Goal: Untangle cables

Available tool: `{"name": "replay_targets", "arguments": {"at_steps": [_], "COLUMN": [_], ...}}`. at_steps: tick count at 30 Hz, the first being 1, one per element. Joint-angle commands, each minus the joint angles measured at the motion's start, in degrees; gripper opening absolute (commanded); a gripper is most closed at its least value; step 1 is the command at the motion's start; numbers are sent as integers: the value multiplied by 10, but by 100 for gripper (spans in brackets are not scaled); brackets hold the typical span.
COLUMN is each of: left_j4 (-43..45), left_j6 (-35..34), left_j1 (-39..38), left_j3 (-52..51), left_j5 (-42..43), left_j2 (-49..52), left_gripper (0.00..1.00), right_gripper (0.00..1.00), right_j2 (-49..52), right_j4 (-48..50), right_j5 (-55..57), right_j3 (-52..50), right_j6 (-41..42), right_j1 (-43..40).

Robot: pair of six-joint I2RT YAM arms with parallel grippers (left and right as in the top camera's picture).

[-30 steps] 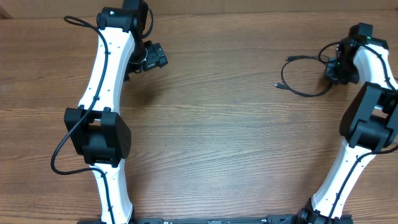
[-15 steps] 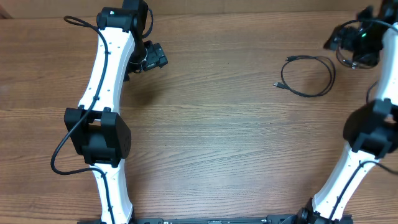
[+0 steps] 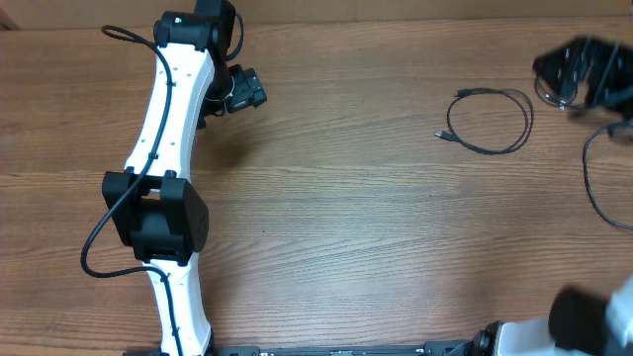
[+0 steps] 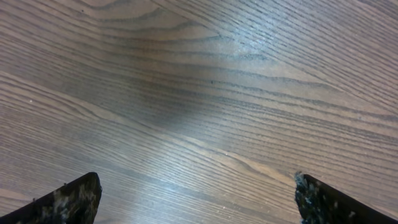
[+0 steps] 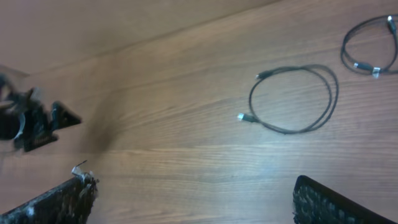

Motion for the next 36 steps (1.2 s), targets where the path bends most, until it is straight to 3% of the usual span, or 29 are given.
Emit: {"name": "replay_targets", "arguments": {"at_steps": [1, 8, 14, 19, 26, 36], "left_j4": [-2, -2, -2, -2, -2, -2], "left_j6": [-7, -7, -7, -7, -7, -7], "left_j1": [-2, -2, -2, -2, -2, -2], "left_j3": [5, 5, 5, 5, 5, 5], "left_j5": [-5, -5, -5, -5, -5, -5], "left_j2": [-6, -6, -6, -6, -6, -6], "left_gripper": [100, 100, 100, 99, 99, 100], "right_gripper": [100, 100, 100, 100, 100, 100], "right_j2": [-111, -436, -608, -611, -611, -616], "right_j4": [24, 164, 194, 137, 148, 290], "right_j5": [-8, 54, 62, 62, 64, -22], "right_j3": [-143, -527, -637, -638, -637, -674], "right_j6": [-12, -7, -7, -7, -7, -6], "right_j1": [-1, -1, 1, 2, 2, 27]}}
